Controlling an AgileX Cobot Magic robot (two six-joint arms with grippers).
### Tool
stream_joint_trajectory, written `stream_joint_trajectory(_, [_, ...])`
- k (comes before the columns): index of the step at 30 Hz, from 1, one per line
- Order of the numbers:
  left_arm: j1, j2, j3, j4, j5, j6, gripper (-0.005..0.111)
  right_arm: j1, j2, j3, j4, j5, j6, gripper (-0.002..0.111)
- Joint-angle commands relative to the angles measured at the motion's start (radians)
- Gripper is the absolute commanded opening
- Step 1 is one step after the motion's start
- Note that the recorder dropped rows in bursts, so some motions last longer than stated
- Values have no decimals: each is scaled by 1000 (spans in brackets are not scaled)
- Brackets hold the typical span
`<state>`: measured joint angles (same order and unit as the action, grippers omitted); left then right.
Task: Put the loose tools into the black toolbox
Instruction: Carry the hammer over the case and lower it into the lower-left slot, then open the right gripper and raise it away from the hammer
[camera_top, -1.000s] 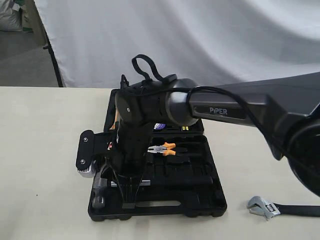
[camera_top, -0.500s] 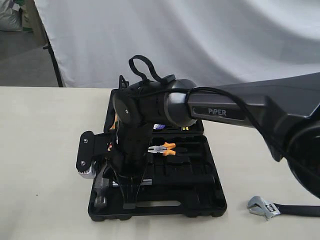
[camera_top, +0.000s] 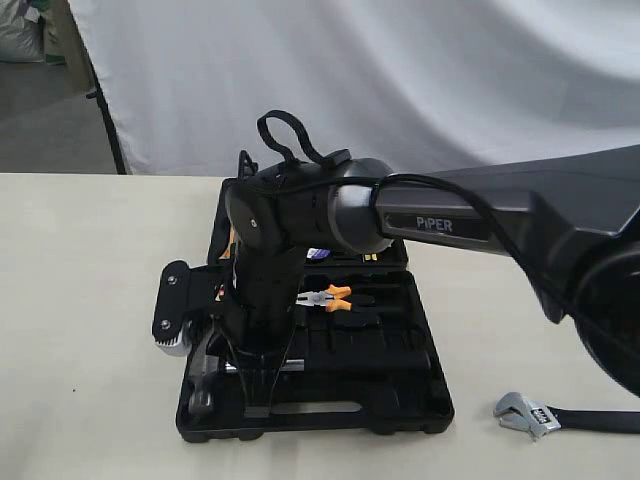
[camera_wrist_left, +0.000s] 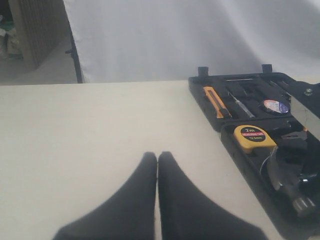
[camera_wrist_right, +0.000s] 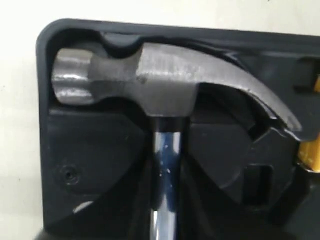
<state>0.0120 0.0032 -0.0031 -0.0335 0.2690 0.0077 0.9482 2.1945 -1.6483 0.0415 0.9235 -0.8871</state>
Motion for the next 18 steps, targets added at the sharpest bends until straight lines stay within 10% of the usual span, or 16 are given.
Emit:
stream_joint_trajectory(1, [-6, -3, 3, 4, 0, -8, 1, -4, 22, 9, -41, 31, 13, 0])
stream_joint_trajectory(5, [-6, -3, 3, 4, 0, -8, 1, -4, 22, 9, -41, 31, 20, 4])
stream_joint_trajectory(13, [-6, -3, 3, 0, 0, -8, 1, -4, 17, 9, -41, 41, 20, 57])
stream_joint_trajectory(18, [-6, -3, 3, 0, 0, -8, 1, -4, -44, 9, -41, 50, 20, 64])
